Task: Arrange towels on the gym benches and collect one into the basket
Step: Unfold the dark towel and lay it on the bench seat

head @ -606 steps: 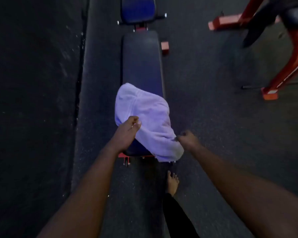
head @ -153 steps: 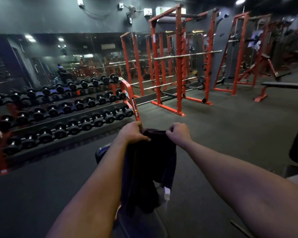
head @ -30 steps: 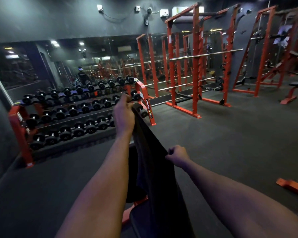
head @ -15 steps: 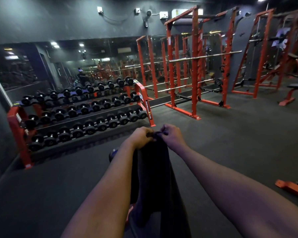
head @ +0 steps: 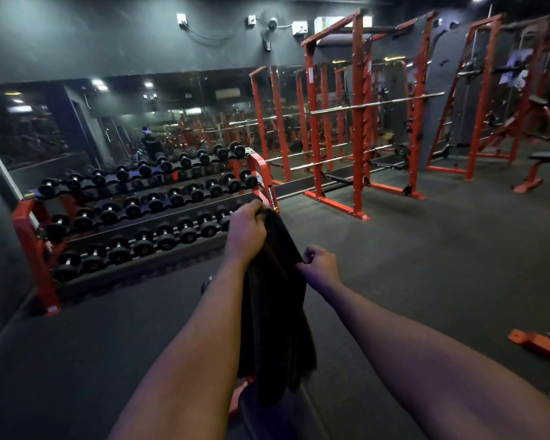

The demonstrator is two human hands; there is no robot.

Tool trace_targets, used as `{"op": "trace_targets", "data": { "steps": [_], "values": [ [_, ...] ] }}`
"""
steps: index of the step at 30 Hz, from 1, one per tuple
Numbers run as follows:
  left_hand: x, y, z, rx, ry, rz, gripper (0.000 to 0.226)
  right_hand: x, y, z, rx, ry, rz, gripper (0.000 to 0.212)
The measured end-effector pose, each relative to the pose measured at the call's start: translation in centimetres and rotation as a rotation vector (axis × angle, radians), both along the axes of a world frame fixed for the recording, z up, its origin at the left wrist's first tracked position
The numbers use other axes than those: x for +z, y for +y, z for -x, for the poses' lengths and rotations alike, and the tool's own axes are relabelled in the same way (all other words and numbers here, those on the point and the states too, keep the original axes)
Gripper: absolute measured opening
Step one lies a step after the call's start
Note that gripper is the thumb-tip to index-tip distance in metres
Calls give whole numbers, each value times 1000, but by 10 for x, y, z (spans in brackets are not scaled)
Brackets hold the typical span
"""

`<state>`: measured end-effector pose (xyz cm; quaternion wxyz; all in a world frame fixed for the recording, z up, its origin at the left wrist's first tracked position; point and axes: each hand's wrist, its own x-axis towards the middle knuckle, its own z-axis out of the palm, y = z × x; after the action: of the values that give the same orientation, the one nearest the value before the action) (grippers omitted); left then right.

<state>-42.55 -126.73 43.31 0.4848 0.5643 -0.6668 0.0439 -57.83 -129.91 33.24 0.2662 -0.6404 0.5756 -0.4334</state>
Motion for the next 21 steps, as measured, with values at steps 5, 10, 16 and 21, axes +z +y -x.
{"op": "trace_targets", "data": {
  "steps": [5, 10, 16, 21],
  "values": [
    [9, 9, 0, 140, 104, 242, 17, -1, -7, -8, 16, 122, -81, 16],
    [32, 22, -5, 421, 266, 415, 19, -18, -4, 0, -37, 243, -185, 21],
    [54, 32, -24, 626, 377, 518, 20, -41, -1, 25, -201, 296, -318, 30],
    [56, 32, -32, 755, 510, 390, 26, -58, 2, 46, -357, 313, -447, 27]
  ]
}}
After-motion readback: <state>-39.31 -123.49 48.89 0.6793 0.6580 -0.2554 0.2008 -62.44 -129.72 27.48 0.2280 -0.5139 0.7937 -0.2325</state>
